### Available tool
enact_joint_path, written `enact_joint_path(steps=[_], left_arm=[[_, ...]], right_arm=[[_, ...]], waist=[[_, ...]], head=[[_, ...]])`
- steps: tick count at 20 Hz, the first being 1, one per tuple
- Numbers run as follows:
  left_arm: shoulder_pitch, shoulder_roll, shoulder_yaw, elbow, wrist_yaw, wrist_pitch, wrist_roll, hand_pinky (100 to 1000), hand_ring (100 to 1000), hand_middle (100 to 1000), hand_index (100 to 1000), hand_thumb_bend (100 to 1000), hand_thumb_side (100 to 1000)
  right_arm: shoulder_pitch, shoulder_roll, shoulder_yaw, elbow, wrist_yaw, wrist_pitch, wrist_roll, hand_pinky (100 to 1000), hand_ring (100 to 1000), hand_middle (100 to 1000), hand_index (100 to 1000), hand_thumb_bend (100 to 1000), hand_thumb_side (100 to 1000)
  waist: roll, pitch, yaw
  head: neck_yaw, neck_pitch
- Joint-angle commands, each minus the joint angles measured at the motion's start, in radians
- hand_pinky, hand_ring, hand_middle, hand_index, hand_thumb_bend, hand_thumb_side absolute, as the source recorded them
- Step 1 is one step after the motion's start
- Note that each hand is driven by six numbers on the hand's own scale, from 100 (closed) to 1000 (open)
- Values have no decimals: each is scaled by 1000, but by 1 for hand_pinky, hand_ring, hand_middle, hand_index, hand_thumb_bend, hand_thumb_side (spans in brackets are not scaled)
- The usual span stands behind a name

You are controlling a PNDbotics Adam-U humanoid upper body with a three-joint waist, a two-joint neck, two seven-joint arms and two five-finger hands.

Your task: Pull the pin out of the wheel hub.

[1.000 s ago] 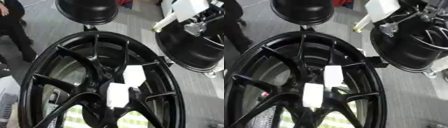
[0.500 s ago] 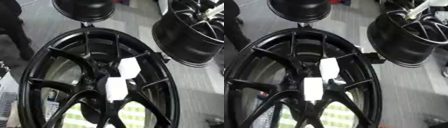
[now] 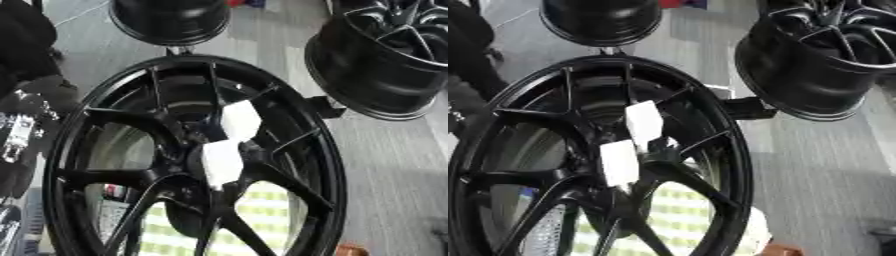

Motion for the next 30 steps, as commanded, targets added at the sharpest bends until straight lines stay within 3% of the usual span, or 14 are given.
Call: enact_joint_path(steps=[1,4,7,9,14,21,26,27,29,30], left_arm=[[-1,16,15,-22,-7,-6,9,809,681,672,835,100,701],[0,12,16,-22,-9,-8,12,809,681,672,835,100,702],[1,9,13,-22,-8,-9,10,809,681,672,835,100,703],[3,8,11,-22,-7,-7,8,809,681,672,835,100,704],[-1,4,2,-22,0,-4,0,809,681,672,835,100,703],[-3,0,-2,-22,5,-4,-7,808,682,672,833,100,703],[-5,1,-3,-22,8,-5,-10,808,682,673,832,100,700],[-5,1,-3,-22,8,-6,-10,808,682,673,832,100,700],[-5,1,-3,-22,8,-6,-11,808,683,673,832,100,699],[-5,1,-4,-22,9,-6,-11,807,683,673,832,100,699]], right_arm=[[45,19,-38,-42,44,30,-13,950,817,672,698,261,100],[118,72,-47,-89,84,62,-13,944,854,751,760,280,100],[190,123,-53,-121,126,86,7,947,900,809,805,243,101],[238,156,-62,-124,148,95,14,941,922,839,832,168,263],[346,209,-89,-125,141,72,-45,929,924,845,838,112,319],[362,227,-85,-125,119,70,-107,923,920,844,835,100,284],[348,235,-98,-125,105,46,-173,896,892,804,813,100,192],[341,237,-104,-125,100,37,-189,885,883,794,811,100,232],[329,241,-113,-125,82,20,-220,867,870,773,806,100,224],[321,243,-114,-125,70,9,-235,859,867,767,803,100,289]], waist=[[8,-21,-2],[14,-21,4],[18,-22,13],[20,-24,19],[26,-31,35],[33,-34,34],[34,-37,34],[34,-38,34],[35,-39,35],[35,-40,35]], head=[[9,6],[5,5],[-5,6],[-13,8],[-30,14],[-33,16],[-35,19],[-37,19],[-39,20],[-40,21]])
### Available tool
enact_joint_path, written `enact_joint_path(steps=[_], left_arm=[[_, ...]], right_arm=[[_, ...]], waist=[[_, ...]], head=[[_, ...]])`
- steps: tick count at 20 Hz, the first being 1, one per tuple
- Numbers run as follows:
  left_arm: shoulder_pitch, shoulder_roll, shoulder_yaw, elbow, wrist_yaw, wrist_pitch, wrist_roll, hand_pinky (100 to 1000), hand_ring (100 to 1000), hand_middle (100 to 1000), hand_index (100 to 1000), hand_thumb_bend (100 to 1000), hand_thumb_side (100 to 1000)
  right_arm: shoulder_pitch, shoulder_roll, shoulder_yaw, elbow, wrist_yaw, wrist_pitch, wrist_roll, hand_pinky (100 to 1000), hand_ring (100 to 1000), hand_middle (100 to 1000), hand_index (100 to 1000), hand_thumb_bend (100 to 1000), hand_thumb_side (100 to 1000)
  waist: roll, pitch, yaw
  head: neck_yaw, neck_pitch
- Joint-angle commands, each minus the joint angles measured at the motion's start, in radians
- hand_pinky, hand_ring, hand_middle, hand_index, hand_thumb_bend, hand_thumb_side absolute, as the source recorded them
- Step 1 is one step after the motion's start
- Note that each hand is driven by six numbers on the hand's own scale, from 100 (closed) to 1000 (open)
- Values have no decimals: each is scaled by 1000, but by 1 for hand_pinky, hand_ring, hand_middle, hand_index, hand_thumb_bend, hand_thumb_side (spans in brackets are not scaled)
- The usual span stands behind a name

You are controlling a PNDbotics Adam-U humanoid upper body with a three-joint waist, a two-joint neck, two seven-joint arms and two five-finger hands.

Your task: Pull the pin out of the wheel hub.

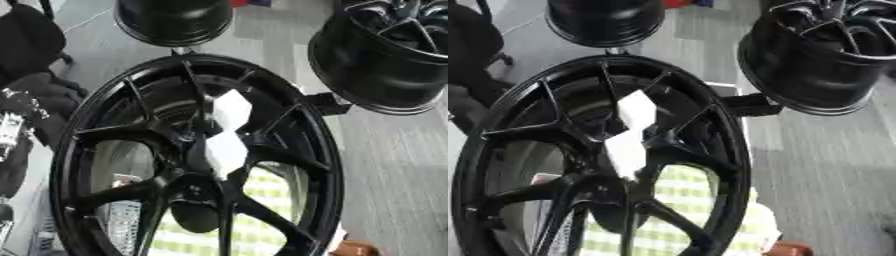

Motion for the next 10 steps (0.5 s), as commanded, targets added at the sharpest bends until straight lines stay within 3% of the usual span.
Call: enact_joint_path(steps=[1,5,10], left_arm=[[-9,10,-1,-22,2,-3,-4,807,682,673,832,100,697],[-16,12,-4,-22,6,-7,-7,807,683,673,831,100,692],[-23,14,-3,-22,10,-12,-6,806,683,674,831,100,683]], right_arm=[[-16,-15,-20,-18,-42,-31,-64,851,864,763,801,100,275],[-33,-3,48,-18,-154,-126,-275,818,855,747,793,100,354],[-67,16,112,-18,-230,-193,-373,784,845,736,788,100,493]], waist=[[5,-18,1],[10,-21,7],[17,-26,14]], head=[[-5,4],[-12,2],[-15,0]])
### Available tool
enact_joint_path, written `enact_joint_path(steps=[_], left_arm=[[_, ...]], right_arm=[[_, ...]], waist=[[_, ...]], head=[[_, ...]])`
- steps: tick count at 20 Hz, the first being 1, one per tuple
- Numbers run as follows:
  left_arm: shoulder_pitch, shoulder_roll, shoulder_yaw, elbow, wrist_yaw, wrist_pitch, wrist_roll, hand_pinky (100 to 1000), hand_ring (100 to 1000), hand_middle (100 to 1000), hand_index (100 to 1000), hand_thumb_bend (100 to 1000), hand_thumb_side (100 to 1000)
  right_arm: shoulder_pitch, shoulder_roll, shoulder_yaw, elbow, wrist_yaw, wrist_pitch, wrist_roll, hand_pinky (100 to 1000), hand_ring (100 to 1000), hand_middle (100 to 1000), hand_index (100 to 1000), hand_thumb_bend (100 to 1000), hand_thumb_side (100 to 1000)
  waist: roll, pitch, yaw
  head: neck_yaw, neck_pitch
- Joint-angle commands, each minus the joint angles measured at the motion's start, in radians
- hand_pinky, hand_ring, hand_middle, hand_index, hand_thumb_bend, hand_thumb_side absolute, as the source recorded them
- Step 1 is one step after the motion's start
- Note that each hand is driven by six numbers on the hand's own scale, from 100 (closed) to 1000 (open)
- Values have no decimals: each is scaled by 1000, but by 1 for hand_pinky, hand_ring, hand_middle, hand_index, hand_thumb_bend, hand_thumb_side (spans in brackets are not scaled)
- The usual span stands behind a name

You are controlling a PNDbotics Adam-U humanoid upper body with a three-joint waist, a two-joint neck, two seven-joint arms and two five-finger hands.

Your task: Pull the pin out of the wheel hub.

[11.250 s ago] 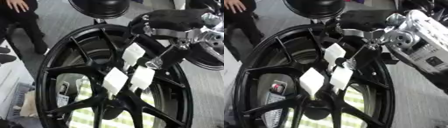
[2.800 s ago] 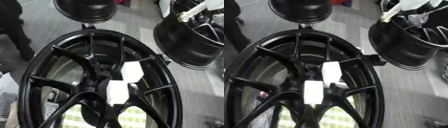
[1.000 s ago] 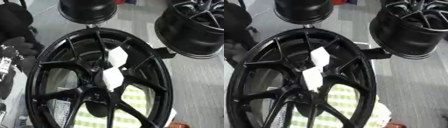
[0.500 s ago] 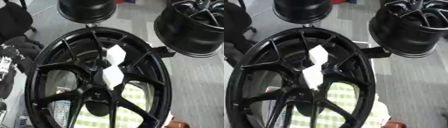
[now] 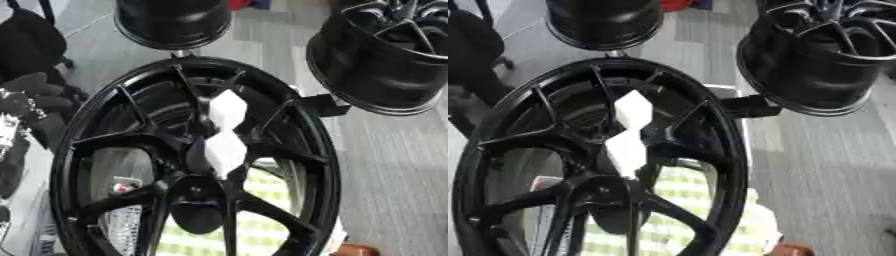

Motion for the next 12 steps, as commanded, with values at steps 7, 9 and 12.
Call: enact_joint_path(steps=[7,9,12], left_arm=[[-20,16,4,-22,9,-13,2,805,684,674,831,100,676],[-23,17,5,-22,8,-17,3,804,684,674,831,100,674],[-26,19,5,-22,9,-21,5,804,684,674,830,100,671]], right_arm=[[-59,64,90,-17,-62,-116,-106,753,841,732,789,100,547],[-71,88,110,-17,-59,-139,-133,743,840,730,789,100,573],[-85,120,135,-17,-62,-173,-170,731,838,729,789,100,582]], waist=[[10,-23,8],[11,-24,9],[12,-24,11]], head=[[-7,3],[-9,3],[-13,4]])
